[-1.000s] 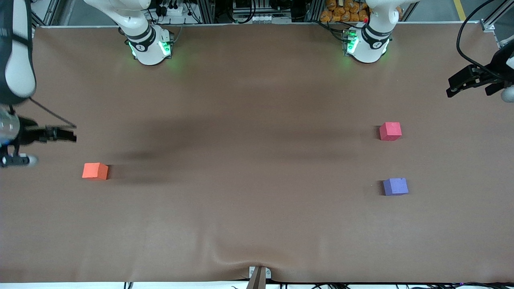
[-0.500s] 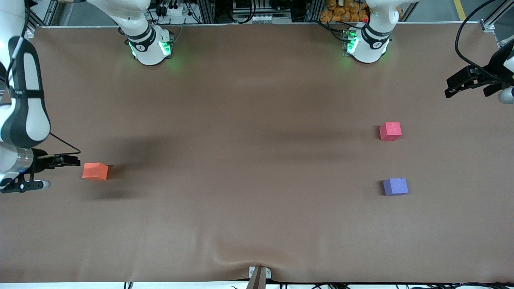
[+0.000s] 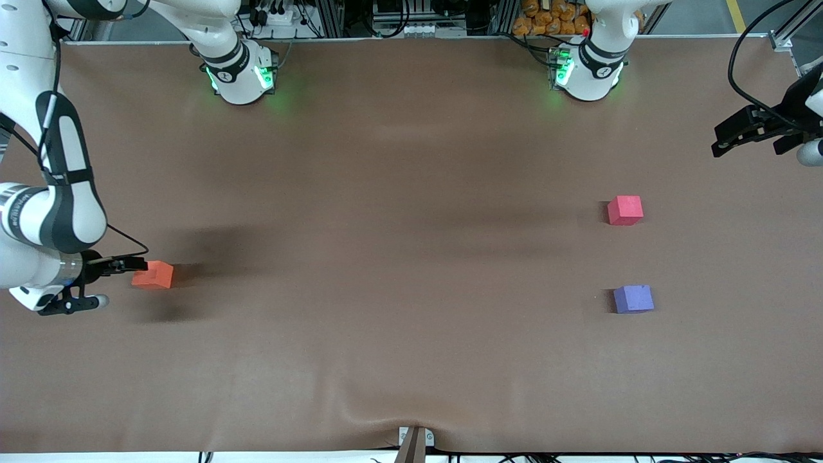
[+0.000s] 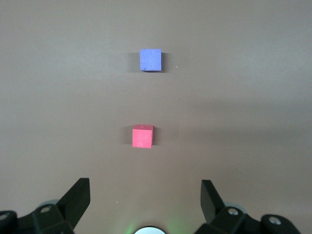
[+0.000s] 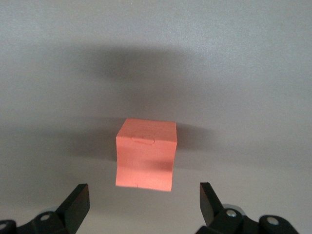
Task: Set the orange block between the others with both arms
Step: 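Close the right gripper on the orange cube and lift it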
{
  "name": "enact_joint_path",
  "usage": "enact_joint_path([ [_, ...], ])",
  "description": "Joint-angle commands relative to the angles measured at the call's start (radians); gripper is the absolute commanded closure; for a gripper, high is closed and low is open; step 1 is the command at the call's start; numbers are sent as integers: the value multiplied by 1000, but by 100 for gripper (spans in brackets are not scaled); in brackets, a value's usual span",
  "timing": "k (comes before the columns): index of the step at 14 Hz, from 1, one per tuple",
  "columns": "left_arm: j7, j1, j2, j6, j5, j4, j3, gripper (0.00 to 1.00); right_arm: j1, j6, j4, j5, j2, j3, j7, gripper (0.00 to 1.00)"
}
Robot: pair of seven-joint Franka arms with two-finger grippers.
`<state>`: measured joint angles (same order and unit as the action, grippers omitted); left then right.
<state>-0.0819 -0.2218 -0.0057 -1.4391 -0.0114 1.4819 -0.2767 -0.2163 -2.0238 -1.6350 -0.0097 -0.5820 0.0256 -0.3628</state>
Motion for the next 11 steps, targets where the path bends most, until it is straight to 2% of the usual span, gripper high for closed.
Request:
enact_joint_path([
  [1,18,-2,4,17,-2,-18,-1,0,-6,-70,-68,-12,14,-6,-15,0],
  [11,11,1,13,2,-1,-20,-1,0,-2,-124,-86,-4,-51,-7,-11,0],
])
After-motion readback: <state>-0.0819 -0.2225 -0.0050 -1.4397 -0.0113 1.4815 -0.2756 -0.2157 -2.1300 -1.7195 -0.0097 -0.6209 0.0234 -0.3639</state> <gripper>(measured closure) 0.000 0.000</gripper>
